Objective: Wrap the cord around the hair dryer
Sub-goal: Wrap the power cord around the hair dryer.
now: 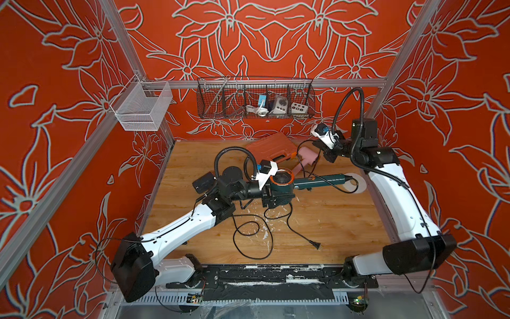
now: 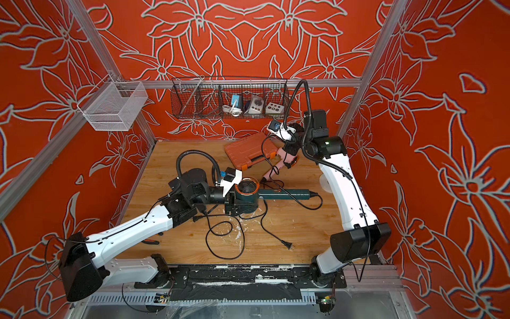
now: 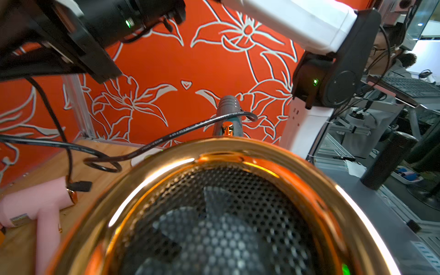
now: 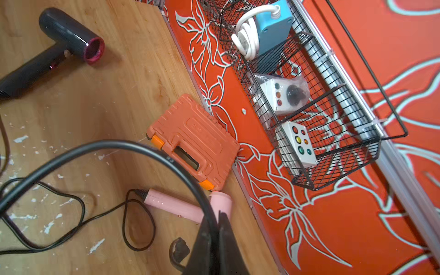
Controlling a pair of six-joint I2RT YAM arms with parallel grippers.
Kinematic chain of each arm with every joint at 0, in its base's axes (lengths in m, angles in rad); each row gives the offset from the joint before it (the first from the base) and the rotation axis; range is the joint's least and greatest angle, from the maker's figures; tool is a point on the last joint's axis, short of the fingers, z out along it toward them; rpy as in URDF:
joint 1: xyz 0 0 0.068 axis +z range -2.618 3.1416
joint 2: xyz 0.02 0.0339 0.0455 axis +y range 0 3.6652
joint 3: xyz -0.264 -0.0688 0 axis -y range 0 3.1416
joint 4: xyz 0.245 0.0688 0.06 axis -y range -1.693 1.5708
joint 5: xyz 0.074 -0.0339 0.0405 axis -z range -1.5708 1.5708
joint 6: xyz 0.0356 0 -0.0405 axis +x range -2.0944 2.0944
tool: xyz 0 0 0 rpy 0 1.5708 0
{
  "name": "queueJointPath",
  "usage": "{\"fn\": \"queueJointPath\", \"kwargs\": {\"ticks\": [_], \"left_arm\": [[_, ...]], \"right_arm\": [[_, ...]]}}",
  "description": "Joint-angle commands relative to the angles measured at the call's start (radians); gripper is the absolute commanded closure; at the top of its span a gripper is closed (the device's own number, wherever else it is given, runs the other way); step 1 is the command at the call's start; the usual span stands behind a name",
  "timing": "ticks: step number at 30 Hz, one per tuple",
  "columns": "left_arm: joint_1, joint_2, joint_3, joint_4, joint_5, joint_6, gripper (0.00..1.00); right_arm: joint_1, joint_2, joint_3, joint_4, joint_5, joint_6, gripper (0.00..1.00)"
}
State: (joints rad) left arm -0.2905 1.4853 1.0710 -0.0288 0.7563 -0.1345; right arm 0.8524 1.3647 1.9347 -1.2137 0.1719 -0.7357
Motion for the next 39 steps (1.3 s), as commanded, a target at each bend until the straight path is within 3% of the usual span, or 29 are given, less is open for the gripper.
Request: {"fn": "queueJointPath", "kwargs": {"ticks": [1,5,12,21,26,32,39], "left_arm": [[-0.010,0.015,0.006,0.151,0.084,0.006,1.00],[-0.074,0.028,-0.002,0.170,0.154,0.000,1.00],[-0.230,0.001,-0.059,0.201,0.198,0.023,1.00],[-0.313,-0.031,-0.104,0.113,0.178,0.108,1.00],[-0.331,-0.001,-0.097,0.111,0.138,0.113,1.00],[-0.363,-0.025,-0.089,0.183,0.178,0.077,1.00],[-0.441,-0.102,-0.105,0.279,0.176,0.077,1.00]], "right_arm": [[0.018,-0.003,0.058,-0.025,0.060,-0.122,1.00],[0.019,-0.001,0.037,0.086,0.118,-0.215,1.00],[-0.023,0.034,0.054,0.256,0.049,-0.336,1.00],[-0.246,0.094,0.180,0.248,-0.171,-0.346,1.00],[-0.263,0.107,0.272,0.207,-0.298,-0.305,1.00],[-0.298,0.120,0.153,0.313,-0.262,-0.338,1.00],[-0.430,0.145,0.014,0.429,-0.471,-0.236,1.00]]}}
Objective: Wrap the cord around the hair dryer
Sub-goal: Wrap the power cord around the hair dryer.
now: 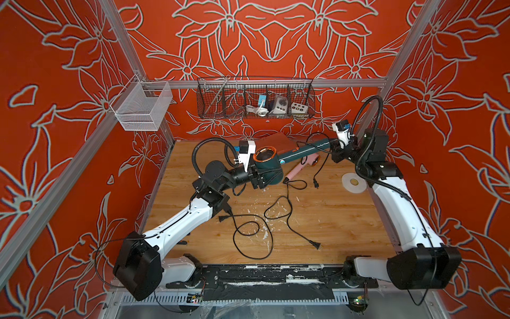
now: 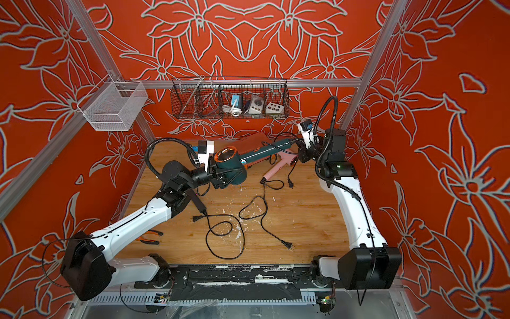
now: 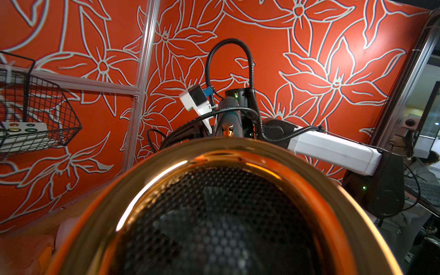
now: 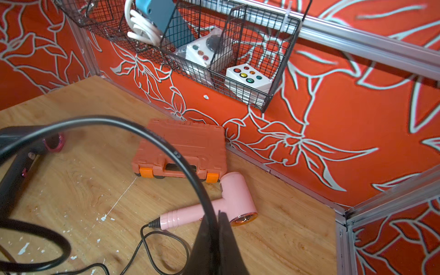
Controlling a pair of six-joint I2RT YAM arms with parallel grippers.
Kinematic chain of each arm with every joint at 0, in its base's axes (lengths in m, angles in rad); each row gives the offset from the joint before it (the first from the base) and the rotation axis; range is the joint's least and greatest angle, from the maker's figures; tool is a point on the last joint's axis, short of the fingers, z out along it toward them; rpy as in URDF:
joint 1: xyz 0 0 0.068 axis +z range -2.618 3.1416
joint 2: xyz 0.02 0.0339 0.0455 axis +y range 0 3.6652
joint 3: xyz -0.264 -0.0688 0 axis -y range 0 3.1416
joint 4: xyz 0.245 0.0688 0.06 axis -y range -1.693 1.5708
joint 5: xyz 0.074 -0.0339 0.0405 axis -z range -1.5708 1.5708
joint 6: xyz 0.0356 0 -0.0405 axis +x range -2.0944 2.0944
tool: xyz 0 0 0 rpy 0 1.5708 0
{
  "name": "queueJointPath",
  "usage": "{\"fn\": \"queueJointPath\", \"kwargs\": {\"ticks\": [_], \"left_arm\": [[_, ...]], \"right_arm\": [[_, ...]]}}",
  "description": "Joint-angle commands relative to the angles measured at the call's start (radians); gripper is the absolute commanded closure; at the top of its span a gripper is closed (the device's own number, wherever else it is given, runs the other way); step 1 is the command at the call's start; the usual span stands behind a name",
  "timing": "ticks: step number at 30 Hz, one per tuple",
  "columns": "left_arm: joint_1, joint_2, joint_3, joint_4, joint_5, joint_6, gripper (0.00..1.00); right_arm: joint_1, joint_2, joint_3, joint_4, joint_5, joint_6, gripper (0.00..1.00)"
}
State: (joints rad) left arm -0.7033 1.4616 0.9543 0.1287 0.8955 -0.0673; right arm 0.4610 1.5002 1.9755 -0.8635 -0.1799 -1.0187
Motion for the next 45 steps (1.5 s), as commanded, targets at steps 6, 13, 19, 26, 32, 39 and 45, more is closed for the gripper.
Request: {"fn": "queueJointPath", "kwargs": {"ticks": [6,13,19,26,32,39,45], "left_arm": [[-0.048,-0.194,-0.008,0.190,-0.077,0.095,1.00],[-0.046,-0.255,-0.007,0.306,-0.182,0.089,1.00],[-0.009,-0.243,-0.027,0.440,-0.190,-0.020,1.00],[0.061,-0.229,-0.027,0.570,-0.155,-0.173,1.00],[0.120,-0.212,-0.021,0.674,-0.153,-0.273,1.00],[0.158,-0.208,-0.033,0.761,-0.156,-0.353,1.00],[0.197,-0.220,-0.041,0.783,-0.185,-0.389,1.00]], "right_arm": [[-0.129,0.039,-0.088,0.115,-0.205,0.111,1.00],[-0.223,0.013,-0.169,0.171,-0.338,0.236,1.00],[-0.279,-0.074,-0.323,0.273,-0.427,0.338,1.00],[-0.334,-0.143,-0.467,0.393,-0.458,0.467,1.00],[-0.363,-0.196,-0.595,0.554,-0.428,0.637,1.00],[-0.393,-0.224,-0.663,0.619,-0.315,0.753,1.00],[-0.410,-0.226,-0.676,0.618,-0.257,0.842,1.00]]}}
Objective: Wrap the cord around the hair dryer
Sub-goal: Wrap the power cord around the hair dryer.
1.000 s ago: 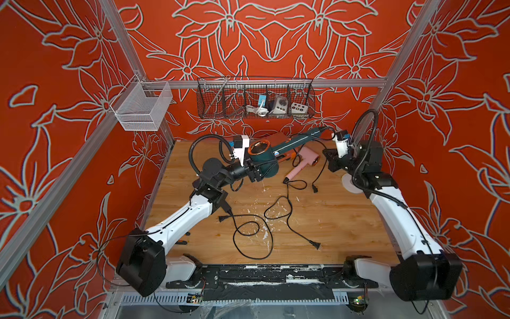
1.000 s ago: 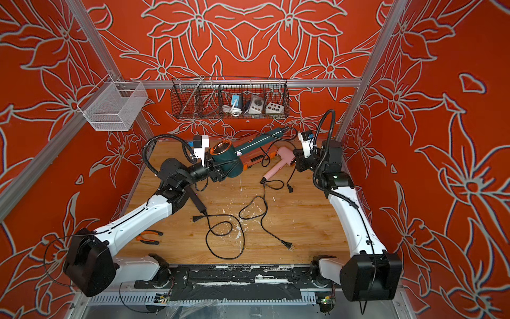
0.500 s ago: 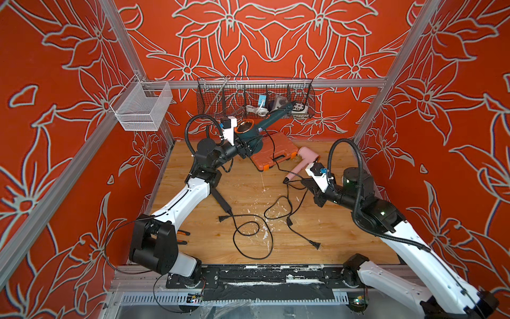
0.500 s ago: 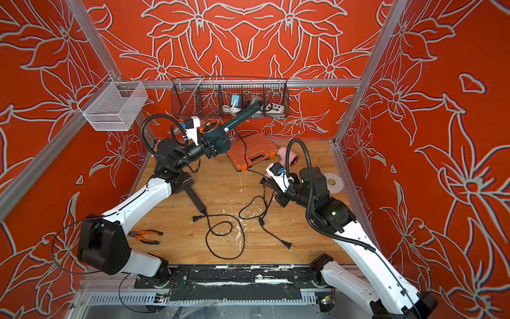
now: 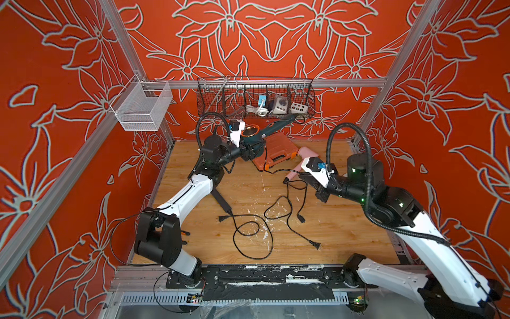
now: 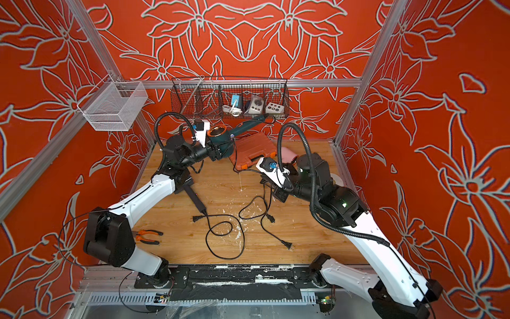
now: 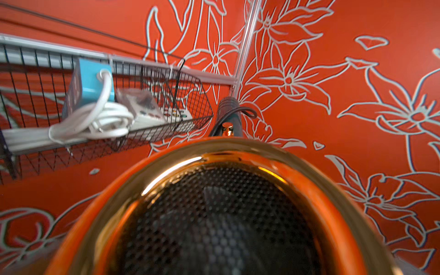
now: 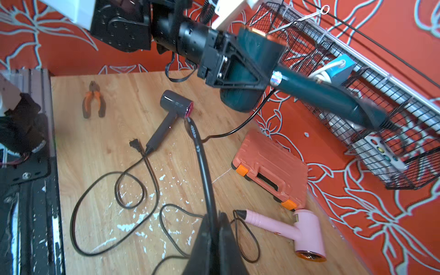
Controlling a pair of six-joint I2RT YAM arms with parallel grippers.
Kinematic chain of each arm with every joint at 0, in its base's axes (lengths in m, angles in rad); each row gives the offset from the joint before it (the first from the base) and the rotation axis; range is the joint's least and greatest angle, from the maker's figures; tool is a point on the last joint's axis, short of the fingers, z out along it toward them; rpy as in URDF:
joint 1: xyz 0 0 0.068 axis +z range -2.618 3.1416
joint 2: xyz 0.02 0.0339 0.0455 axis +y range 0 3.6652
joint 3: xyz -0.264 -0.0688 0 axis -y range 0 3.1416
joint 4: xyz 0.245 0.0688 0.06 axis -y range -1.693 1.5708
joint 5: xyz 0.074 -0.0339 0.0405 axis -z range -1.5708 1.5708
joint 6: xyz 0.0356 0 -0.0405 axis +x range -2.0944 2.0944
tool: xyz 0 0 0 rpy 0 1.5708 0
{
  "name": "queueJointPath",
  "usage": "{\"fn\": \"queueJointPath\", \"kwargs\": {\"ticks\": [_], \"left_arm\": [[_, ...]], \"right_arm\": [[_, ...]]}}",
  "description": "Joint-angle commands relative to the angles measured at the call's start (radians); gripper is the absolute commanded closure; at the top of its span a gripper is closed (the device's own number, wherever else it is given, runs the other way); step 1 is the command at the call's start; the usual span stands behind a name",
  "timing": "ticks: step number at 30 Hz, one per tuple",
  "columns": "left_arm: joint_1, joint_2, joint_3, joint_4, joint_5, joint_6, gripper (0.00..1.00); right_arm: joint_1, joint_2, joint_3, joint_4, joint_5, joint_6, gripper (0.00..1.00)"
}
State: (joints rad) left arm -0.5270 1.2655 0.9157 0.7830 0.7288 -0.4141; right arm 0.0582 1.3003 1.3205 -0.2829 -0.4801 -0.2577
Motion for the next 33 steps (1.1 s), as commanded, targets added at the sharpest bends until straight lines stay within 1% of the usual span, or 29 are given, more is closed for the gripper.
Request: {"fn": "queueJointPath", "kwargs": {"ticks": [1,5,7,8,10,12,14,17,18,21,23,27,29,33], "left_arm": [[0.029,-0.020,0.000,0.134,-0.030,-0.052,1.00],[0.063,0.017,0.024,0.151,-0.065,-0.075,1.00],[0.083,0.046,0.046,0.168,-0.080,-0.090,1.00],[0.097,0.062,0.060,0.177,-0.087,-0.093,1.00],[0.124,0.093,0.089,0.188,-0.099,-0.098,1.00],[0.155,0.117,0.120,0.182,-0.107,-0.087,1.00],[0.190,0.135,0.150,0.155,-0.121,-0.062,1.00],[0.237,0.162,0.189,0.098,-0.121,-0.016,1.00],[0.246,0.165,0.198,0.073,-0.123,0.009,1.00],[0.256,0.185,0.236,-0.047,-0.117,0.118,1.00],[0.257,0.206,0.265,-0.131,-0.106,0.184,1.00],[0.255,0.245,0.282,-0.207,-0.078,0.241,1.00],[0.253,0.258,0.280,-0.252,-0.071,0.266,1.00],[0.246,0.255,0.250,-0.319,-0.052,0.307,1.00]], "right_arm": [[-0.006,-0.030,-0.034,0.041,0.033,0.109,1.00],[0.001,-0.069,-0.147,0.118,-0.040,0.235,1.00],[0.028,-0.102,-0.220,0.152,-0.039,0.271,1.00],[0.055,-0.123,-0.258,0.165,-0.019,0.271,1.00],[0.126,-0.168,-0.321,0.164,0.023,0.246,1.00],[0.218,-0.215,-0.359,0.126,0.082,0.190,1.00],[0.310,-0.269,-0.380,0.069,0.139,0.143,1.00],[0.412,-0.354,-0.381,-0.029,0.194,0.083,1.00],[0.431,-0.373,-0.378,-0.051,0.200,0.068,1.00],[0.497,-0.422,-0.321,-0.163,0.201,0.008,1.00],[0.549,-0.417,-0.235,-0.263,0.207,-0.038,1.00],[0.623,-0.345,-0.030,-0.436,0.232,-0.130,1.00],[0.658,-0.292,0.102,-0.528,0.267,-0.179,1.00],[0.688,-0.200,0.335,-0.642,0.342,-0.262,1.00]]}}
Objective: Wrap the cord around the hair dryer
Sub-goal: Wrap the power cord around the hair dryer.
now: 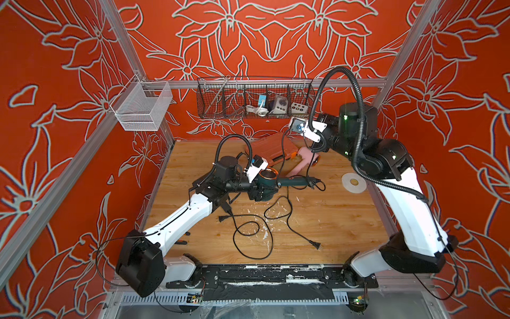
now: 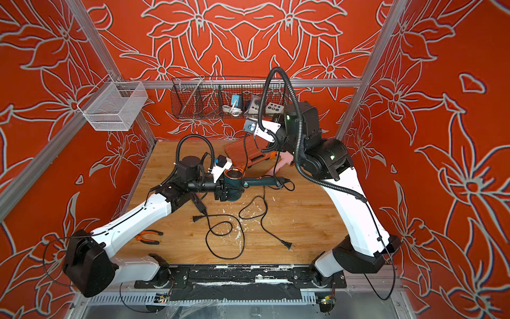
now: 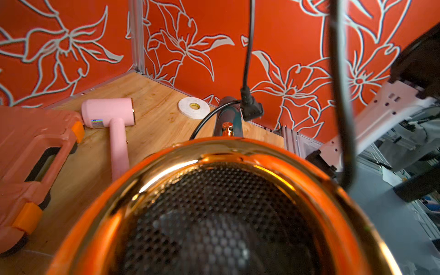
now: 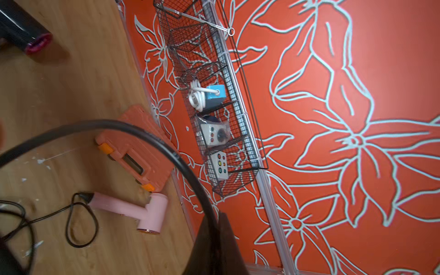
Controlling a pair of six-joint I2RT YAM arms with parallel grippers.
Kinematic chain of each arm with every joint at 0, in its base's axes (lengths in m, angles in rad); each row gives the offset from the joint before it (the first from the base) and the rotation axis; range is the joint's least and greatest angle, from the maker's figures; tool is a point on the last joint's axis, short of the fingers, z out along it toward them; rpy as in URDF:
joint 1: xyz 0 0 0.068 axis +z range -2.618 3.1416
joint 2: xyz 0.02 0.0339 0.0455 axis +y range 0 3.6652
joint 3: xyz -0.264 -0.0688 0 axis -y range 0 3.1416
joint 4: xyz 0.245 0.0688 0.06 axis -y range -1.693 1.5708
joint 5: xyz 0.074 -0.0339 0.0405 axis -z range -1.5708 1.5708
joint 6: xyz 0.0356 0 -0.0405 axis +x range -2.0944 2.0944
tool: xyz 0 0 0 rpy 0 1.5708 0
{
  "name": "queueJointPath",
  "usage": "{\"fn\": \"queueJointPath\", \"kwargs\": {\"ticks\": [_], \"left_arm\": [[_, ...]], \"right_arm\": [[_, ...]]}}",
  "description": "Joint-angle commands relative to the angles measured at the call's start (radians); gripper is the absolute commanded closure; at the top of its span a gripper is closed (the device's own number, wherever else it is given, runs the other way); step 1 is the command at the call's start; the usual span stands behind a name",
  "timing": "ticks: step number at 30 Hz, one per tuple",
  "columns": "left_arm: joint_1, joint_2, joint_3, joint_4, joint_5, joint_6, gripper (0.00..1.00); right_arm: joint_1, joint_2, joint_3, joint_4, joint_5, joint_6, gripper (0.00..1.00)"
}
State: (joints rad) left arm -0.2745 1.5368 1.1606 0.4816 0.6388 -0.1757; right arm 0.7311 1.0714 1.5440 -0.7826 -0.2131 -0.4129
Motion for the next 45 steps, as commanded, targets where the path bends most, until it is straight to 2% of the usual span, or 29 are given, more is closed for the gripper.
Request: {"fn": "queueJointPath", "kwargs": {"ticks": [1,5,14,21,28,34,45], "left_arm": [[-0.009,-0.019,-0.004,-0.035,0.049,0.076,1.00],[-0.030,-0.051,-0.052,-0.102,0.090,0.112,1.00],[-0.130,-0.184,-0.147,-0.291,0.194,0.210,1.00],[-0.209,-0.272,-0.180,-0.457,0.202,0.289,1.00],[-0.232,-0.307,-0.208,-0.505,0.196,0.309,1.00],[-0.278,-0.317,-0.188,-0.488,0.258,0.283,1.00],[-0.311,-0.372,-0.180,-0.214,0.371,0.061,1.00]], "right_arm": [[0.017,0.049,0.166,-0.158,0.092,-0.130,1.00],[0.018,0.131,0.310,-0.165,0.174,-0.230,1.00],[0.010,0.297,0.486,-0.077,0.411,-0.494,1.00],[-0.083,0.414,0.660,-0.056,0.404,-0.591,1.00],[-0.203,0.471,0.778,-0.028,0.286,-0.560,1.00],[-0.306,0.493,0.701,0.019,0.193,-0.491,1.00],[-0.442,0.421,0.299,0.173,-0.063,-0.286,1.00]]}}
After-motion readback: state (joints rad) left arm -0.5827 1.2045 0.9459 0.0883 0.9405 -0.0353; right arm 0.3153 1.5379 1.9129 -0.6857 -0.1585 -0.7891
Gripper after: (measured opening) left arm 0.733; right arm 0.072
